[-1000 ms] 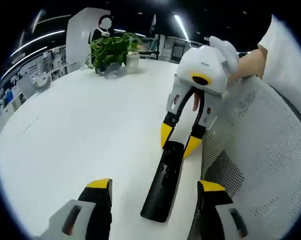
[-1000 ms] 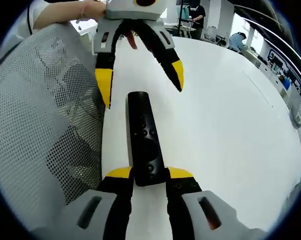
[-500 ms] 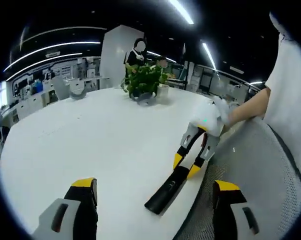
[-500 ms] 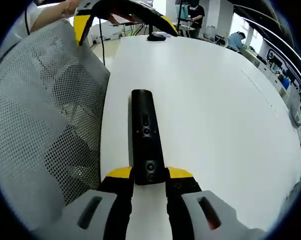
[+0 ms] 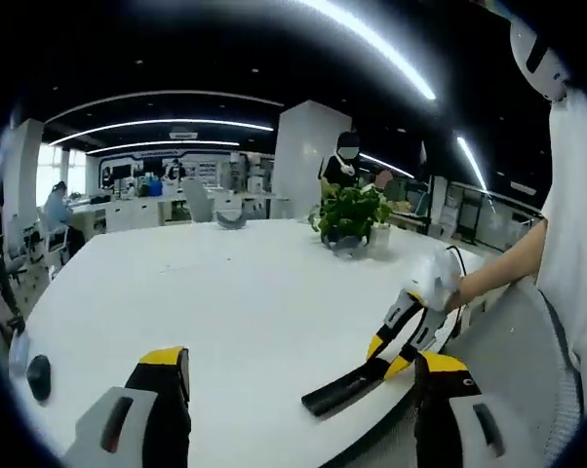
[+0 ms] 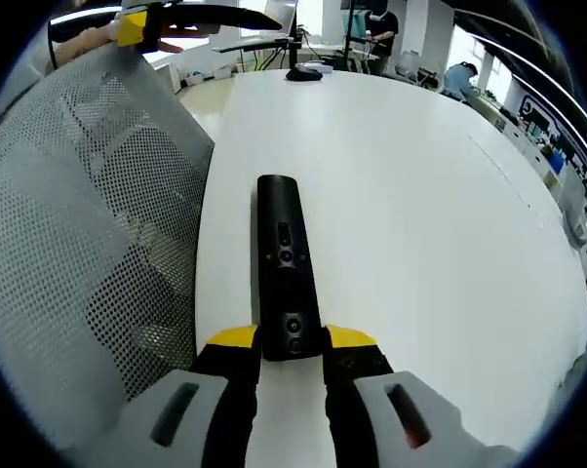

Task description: Press the specified remote control buttons in sequence, fully releasing each button before pressing the next.

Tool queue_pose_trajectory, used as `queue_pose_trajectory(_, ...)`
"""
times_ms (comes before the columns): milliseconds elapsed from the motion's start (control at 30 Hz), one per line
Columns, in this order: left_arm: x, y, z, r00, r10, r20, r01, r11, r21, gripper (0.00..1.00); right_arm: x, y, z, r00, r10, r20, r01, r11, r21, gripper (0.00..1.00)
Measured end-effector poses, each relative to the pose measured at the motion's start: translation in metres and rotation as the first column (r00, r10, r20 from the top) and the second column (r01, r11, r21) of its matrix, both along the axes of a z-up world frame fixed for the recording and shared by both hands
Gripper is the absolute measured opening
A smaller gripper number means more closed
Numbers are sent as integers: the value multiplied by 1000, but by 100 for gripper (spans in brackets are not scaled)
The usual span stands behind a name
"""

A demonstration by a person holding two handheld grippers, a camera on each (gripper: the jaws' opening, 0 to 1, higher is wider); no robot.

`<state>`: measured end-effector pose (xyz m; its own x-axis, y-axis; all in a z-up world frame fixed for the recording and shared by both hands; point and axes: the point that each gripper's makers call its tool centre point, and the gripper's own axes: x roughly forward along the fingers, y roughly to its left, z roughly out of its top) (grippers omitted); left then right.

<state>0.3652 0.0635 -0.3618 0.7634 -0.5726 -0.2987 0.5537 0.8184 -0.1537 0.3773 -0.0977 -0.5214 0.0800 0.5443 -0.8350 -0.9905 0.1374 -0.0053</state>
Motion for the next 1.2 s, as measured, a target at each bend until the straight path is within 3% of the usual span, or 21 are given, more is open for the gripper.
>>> queue_pose_trajectory(167, 9, 5, 2, 999, 28, 32, -28, 1000, 10, 100, 0, 0, 0, 1000, 7, -5, -7, 1000, -14, 24)
queue_pose_trajectory(300, 6, 5, -3, 1000, 13, 18, -13, 1000, 13, 100, 6, -1, 0, 1000, 30, 5, -30, 999, -39, 24)
queue_pose_trajectory(533, 5, 0, 0, 1000, -13, 23, 14, 1000, -23, 100, 40, -8, 1, 997, 51, 53, -45, 994, -100, 24)
queue_pose_trajectory(967, 6, 3, 0, 1000, 3, 26, -2, 1000, -24, 100, 87, -14, 2, 993, 72, 99, -56, 986, -155, 24)
queue_pose_trajectory(1200, 7, 4, -3, 1000, -2, 20, 3, 1000, -31, 100, 123, -15, 2, 990, 67, 124, -43, 982, -187, 24)
